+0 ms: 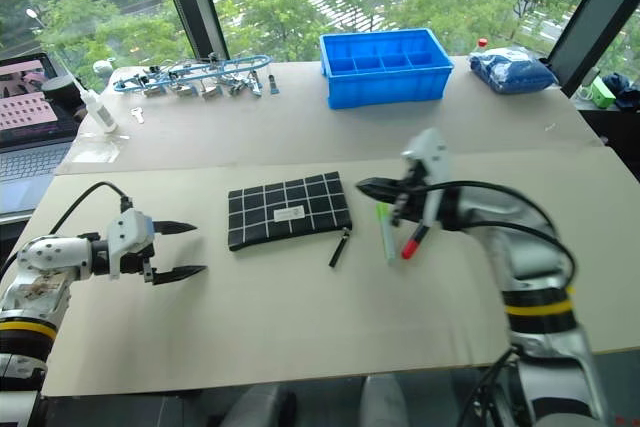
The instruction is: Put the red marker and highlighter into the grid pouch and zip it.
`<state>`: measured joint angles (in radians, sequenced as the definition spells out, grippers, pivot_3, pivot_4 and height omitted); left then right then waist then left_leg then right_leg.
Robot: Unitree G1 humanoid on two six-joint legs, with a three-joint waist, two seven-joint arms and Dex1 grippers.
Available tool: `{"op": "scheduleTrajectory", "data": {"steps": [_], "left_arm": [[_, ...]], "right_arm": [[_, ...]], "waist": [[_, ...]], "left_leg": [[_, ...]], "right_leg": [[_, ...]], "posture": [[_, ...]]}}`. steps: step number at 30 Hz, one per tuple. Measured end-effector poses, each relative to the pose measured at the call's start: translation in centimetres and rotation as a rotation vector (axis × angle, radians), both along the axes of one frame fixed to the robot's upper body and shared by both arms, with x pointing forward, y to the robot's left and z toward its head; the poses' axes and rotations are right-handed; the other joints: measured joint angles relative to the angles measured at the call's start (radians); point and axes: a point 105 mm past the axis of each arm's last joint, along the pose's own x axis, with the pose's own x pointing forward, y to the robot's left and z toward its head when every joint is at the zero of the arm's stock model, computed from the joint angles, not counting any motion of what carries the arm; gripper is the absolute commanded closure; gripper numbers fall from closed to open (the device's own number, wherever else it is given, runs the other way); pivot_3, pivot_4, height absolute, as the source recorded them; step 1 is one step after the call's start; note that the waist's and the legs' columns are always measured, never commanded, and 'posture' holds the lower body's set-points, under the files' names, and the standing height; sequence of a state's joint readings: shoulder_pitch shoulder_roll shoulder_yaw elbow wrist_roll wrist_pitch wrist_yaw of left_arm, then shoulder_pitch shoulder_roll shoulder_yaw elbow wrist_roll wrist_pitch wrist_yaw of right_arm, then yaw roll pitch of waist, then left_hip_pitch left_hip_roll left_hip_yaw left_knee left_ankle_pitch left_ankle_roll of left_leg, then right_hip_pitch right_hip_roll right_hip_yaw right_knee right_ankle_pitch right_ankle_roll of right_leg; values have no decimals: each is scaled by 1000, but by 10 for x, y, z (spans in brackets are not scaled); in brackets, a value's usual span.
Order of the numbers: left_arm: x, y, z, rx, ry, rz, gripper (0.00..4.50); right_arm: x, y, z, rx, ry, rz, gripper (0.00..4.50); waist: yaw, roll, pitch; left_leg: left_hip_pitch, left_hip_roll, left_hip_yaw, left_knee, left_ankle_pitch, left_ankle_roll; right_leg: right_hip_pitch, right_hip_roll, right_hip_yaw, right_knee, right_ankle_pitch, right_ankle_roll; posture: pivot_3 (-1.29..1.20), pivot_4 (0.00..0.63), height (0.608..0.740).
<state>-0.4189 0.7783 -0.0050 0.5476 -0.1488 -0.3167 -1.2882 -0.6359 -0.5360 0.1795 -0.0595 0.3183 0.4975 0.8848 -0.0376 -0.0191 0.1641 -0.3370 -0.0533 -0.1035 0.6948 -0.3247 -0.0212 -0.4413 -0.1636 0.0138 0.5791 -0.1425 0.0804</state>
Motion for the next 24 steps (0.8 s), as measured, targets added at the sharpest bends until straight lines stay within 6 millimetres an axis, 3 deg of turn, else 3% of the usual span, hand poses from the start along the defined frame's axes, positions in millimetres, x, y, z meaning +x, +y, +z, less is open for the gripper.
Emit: {"op": "scheduleTrajectory", "data": {"steps": [4, 15, 24], "left_arm": [[8, -14, 1, 10, -100, -71, 0], [15, -28, -1, 41, -253, -158, 0], [21, -34, 0, 67, -311, -201, 0]], "right_arm": [[14, 20, -10, -139, -121, -2, 4454], [26, 4, -68, -566, -271, 5, 4454], [31, 18, -74, -637, -407, -20, 4454]], "waist": [[1, 0, 0], [1, 1, -1], [2, 1, -4]], "left_leg": [[0, -1, 0, 0, 1, -2], [2, -1, 0, 0, 0, 0], [3, -1, -1, 1, 1, -1]], "right_leg": [[0, -1, 0, 0, 0, 0], [3, -1, 0, 1, 0, 1], [4, -1, 0, 1, 1, 1]], "posture": [[0, 150, 740], [0, 150, 740], [0, 150, 740]]}}
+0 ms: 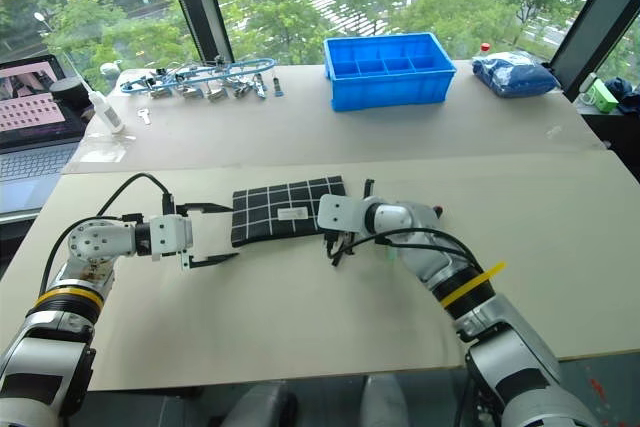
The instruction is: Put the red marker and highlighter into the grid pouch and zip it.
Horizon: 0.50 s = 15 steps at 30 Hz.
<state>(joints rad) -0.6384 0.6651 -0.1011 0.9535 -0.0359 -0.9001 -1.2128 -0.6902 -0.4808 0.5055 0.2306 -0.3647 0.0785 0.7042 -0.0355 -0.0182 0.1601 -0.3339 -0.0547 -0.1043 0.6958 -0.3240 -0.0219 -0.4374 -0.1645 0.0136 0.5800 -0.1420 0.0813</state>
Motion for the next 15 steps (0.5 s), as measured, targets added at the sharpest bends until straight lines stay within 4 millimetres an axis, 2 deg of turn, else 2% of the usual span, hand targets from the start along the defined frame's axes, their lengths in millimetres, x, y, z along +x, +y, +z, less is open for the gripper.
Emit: {"op": "scheduleTrajectory", "data": {"steps": [15], "left_arm": [[16, -21, 3, 28, -144, -19, 0]], "right_arm": [[-5, -8, -3, 16, 10, -5, 4454]], "waist": [[10, 0, 0]], "left_leg": [[3, 0, 0, 0, -2, 3]], "right_leg": [[4, 0, 0, 0, 0, 0]], "posture": [[0, 150, 740]]}}
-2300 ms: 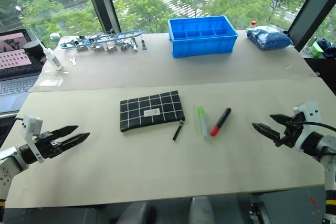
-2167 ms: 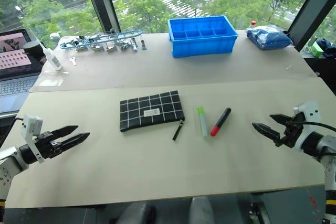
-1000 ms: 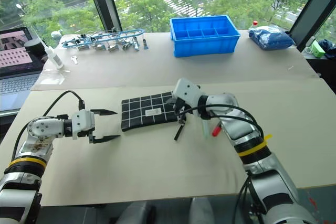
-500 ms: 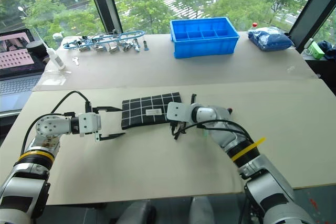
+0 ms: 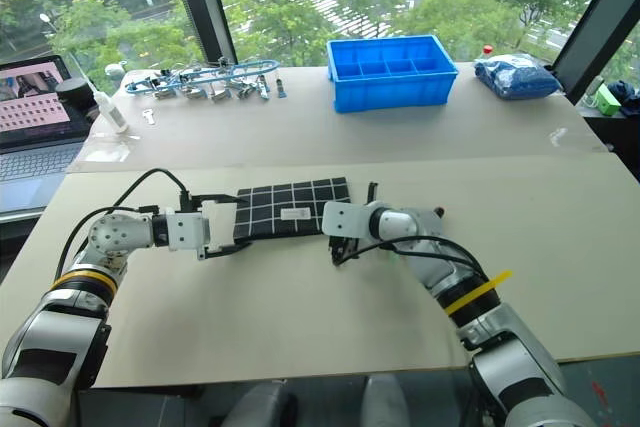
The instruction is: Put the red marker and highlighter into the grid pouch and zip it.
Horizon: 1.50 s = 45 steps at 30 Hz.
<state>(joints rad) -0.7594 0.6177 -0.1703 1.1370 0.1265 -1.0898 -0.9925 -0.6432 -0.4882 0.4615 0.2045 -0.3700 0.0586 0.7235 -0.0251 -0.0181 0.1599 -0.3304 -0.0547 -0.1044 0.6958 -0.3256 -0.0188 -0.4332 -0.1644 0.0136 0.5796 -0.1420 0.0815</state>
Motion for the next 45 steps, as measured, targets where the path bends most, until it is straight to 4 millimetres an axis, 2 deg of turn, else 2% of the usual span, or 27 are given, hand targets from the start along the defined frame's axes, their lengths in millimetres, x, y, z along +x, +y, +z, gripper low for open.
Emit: {"op": "scheduleTrajectory", "data": {"steps": [3, 6, 12, 16, 23, 26, 29, 33, 36, 39, 41, 43, 44, 45], "left_arm": [[1, -5, 0, -5, -19, -7, 0], [1, -8, -1, -6, -19, -15, 694], [-3, -11, -11, 0, 53, -39, 3000], [1, -11, -9, -88, 131, -6, 4426], [4, -8, -3, -166, 200, 16, 4426], [10, -4, 6, -263, 236, 62, 4500], [13, 1, 15, -379, 261, 105, 4500], [5, 6, 15, -482, 303, 131, 4500], [-2, 8, 14, -536, 335, 163, 4500], [-2, 10, 19, -566, 334, 207, 4500], [0, 12, 24, -593, 325, 252, 4500], [6, 16, 29, -619, 307, 319, 4500], [8, 18, 31, -627, 294, 357, 4500], [10, 22, 33, -644, 281, 401, 4500]], "right_arm": [[0, 0, 0, 0, 3, 0, 4454], [0, 0, 0, 0, 4, 2, 4500], [0, 0, 1, 3, 6, 2, 4500], [0, 1, 1, 7, 6, 4, 4500], [0, 1, 3, 19, 0, 1, 4500], [10, 3, 10, 160, 31, -89, 3696], [19, 9, 35, 478, 179, -198, 2731], [27, 1, 104, 830, 294, -213, 1369], [25, -19, 162, 1034, 357, -173, 1369], [22, -42, 193, 1118, 340, -170, 1369], [24, -57, 199, 1154, 335, -201, 1369], [24, -68, 195, 1139, 333, -227, 1369], [23, -72, 187, 1112, 338, -242, 1369], [20, -74, 171, 1060, 355, -265, 1369]], "waist": [[3, 0, 0], [3, 0, 0], [2, 0, 0], [-5, 0, 0], [-19, 0, 0], [-21, 0, 0], [-30, 0, 0], [-41, 0, 1], [-40, 0, 1], [-35, 0, 1], [-35, 0, 1], [-35, 0, 1], [-35, 0, 1], [-35, 0, 1]], "left_leg": [[0, 0, 0, 0, 0, 0], [0, 0, 0, 0, 0, 0], [0, 0, 0, 0, 0, 0], [-1, 0, 0, 0, 0, 0], [-5, 0, 0, 0, 2, -3], [-5, 0, -1, 0, 2, -3], [-6, 1, -2, 0, 2, -4], [-7, 0, -3, 0, 2, -4], [-8, 1, -4, -2, 2, -4], [-8, 0, -4, -2, 1, -3], [-8, 1, -3, -2, 0, -1], [-8, 1, -3, -2, 0, 0], [-7, 1, -3, -2, 0, 0], [-7, 1, -3, -2, 0, -1]], "right_leg": [[0, 0, 0, 0, 0, 0], [0, 0, 0, 0, 0, 0], [0, 0, 0, 0, 0, 0], [-2, 0, 0, 0, 0, 0], [-5, 0, 0, -1, 0, 0], [-6, 1, 0, -1, 0, 0], [-8, 1, 0, 0, 0, 0], [-10, 1, 1, 0, 0, 0], [-11, 1, 0, 0, 0, 0], [-11, 1, 0, 0, 0, 0], [-11, 1, 0, 0, 0, 0], [-11, 1, 0, 0, 0, 0], [-10, 1, 0, 0, 0, 0], [-10, 1, 0, 0, 0, 0]], "posture": [[0, 150, 740], [0, 150, 740], [0, 150, 740], [0, 150, 740], [0, 150, 740], [0, 150, 740], [0, 150, 740], [0, 150, 740], [0, 150, 740], [0, 150, 740], [0, 150, 740], [0, 150, 740], [0, 150, 740], [0, 150, 740]]}}
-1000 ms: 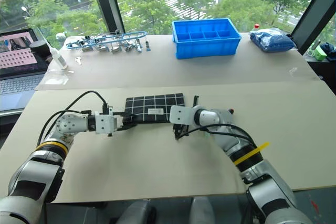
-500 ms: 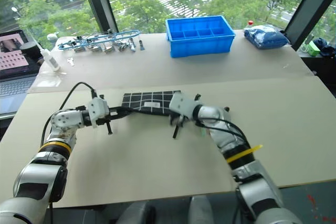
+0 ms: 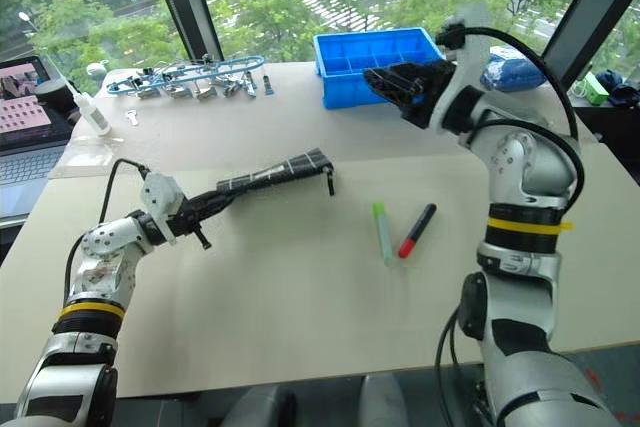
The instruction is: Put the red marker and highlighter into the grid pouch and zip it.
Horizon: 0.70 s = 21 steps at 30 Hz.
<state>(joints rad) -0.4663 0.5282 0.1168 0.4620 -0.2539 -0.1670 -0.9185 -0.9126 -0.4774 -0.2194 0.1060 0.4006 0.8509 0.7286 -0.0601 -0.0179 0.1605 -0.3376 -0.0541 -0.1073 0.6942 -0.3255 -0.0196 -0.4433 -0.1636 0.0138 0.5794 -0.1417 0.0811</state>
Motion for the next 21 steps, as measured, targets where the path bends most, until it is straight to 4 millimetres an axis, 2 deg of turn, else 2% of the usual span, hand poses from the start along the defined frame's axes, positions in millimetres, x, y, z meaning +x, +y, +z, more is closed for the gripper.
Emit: {"op": "scheduleTrajectory", "data": {"steps": [3, 7, 13, 19, 21], "left_arm": [[0, 1, 4, -9, 4, 44, 4500], [-1, -5, 9, -4, 1, 79, 4500], [-4, -20, 14, -19, 7, 86, 4500], [-9, -25, 11, -27, 29, 90, 4500], [-12, -28, 10, -25, 28, 82, 4500]], "right_arm": [[-5, 9, -47, -132, 89, 20, 1369], [-6, 36, -101, -303, 127, 28, 1369], [5, 67, -108, -314, 62, -2, 1369], [12, 79, -121, -310, 81, -1, 1369], [17, 82, -120, -307, 76, -12, 1369]], "waist": [[-8, 0, 0], [-10, 0, 0], [-6, 0, 0], [-4, 0, 0], [-6, 0, 0]], "left_leg": [[-1, 0, 2, 0, 0, -1], [0, 0, 2, 0, 1, -2], [0, -1, 2, 0, 2, -3], [0, -1, 2, 0, 2, -3], [0, -1, 1, 0, 2, -3]], "right_leg": [[-1, -1, 1, 0, 0, 0], [-2, -1, 1, 0, 0, 0], [-2, -1, 1, -1, 0, 0], [-2, -1, 1, -1, 0, 0], [-2, -1, 1, -1, 0, 0]], "posture": [[0, 150, 740], [0, 150, 740], [0, 150, 740], [0, 150, 740], [0, 150, 740]]}}
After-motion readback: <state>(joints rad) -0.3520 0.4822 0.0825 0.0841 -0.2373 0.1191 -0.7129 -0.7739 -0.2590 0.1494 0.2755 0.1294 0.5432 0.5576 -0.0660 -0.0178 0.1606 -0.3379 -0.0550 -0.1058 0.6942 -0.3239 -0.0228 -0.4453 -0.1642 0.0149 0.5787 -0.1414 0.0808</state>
